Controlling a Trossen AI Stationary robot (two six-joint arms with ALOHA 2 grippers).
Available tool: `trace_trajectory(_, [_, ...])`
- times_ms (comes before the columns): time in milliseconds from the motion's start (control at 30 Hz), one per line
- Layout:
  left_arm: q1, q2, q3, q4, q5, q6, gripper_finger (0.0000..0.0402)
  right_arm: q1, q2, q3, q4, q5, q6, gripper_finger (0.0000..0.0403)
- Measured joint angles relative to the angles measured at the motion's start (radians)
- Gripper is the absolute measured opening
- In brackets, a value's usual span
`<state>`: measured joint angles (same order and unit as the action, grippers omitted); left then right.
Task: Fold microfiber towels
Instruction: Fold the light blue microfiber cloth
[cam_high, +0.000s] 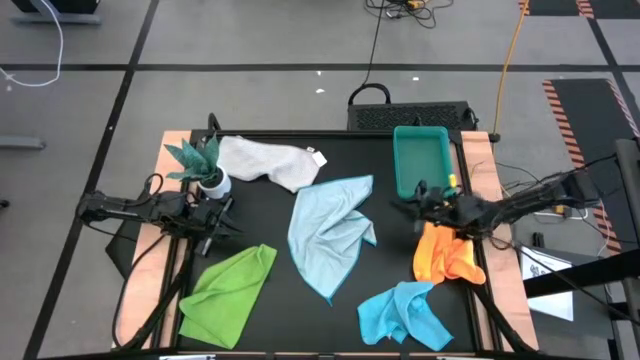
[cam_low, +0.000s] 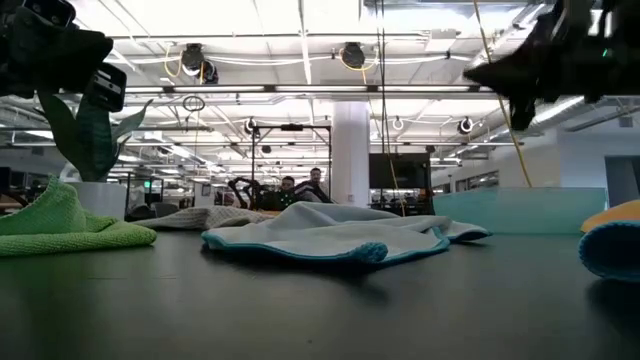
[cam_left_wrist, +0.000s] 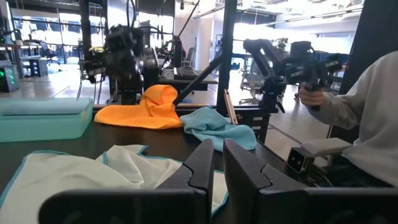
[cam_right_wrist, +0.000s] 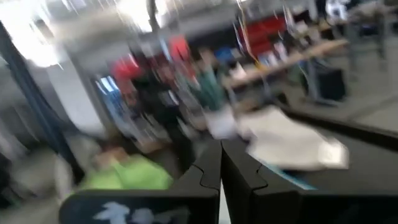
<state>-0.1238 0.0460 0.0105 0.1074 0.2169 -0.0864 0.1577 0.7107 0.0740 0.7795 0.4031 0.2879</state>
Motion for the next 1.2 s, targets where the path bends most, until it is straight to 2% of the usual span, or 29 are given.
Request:
trace_trajectory(100, [0.0, 0.0, 0.0, 0.0, 0.0, 0.0, 0.0037, -0.009, 0.152, 0.088, 0.006, 0.014, -0.038, 0.0])
trace_trajectory(200, [0.0, 0.0, 0.0, 0.0, 0.0, 0.0, 0.0037, -0.033, 0.281, 0.201, -0.082, 0.014, -0.086, 0.0])
trace_trajectory(300, [0.0, 0.0, 0.0, 0.0, 0.0, 0.0, 0.0037, -0.066, 0.36, 0.35, -0.282, 0.014, -0.135, 0.0])
trace_trajectory(433, [0.0, 0.0, 0.0, 0.0, -0.001, 0.0, 0.0037, -0.139, 0.44, 0.557, -0.679, 0.012, -0.118, 0.0002])
trace_trajectory(600, [0.0, 0.0, 0.0, 0.0, -0.001, 0.0, 0.0037, -0.244, 0.508, 0.721, -0.976, -0.005, -0.099, 0.0037])
trace_trajectory(733, [0.0, 0.0, 0.0, 0.001, -0.001, 0.0, 0.0037, -0.359, 0.54, 0.745, -1.023, -0.149, -0.066, 0.0084])
trace_trajectory(867, [0.0, 0.0, 0.0, 0.001, -0.002, 0.0, 0.0037, -0.472, 0.596, 0.746, -1.039, -0.282, 0.052, 0.0128])
trace_trajectory(1000, [0.0, 0.0, 0.0, 0.001, -0.002, 0.0, 0.0037, -0.545, 0.69, 0.779, -1.064, -0.303, 0.1, 0.0151])
trace_trajectory(1200, [0.0, 0.0, 0.0, 0.001, -0.002, 0.0, 0.0037, -0.563, 0.869, 0.926, -1.168, -0.307, 0.091, 0.0155])
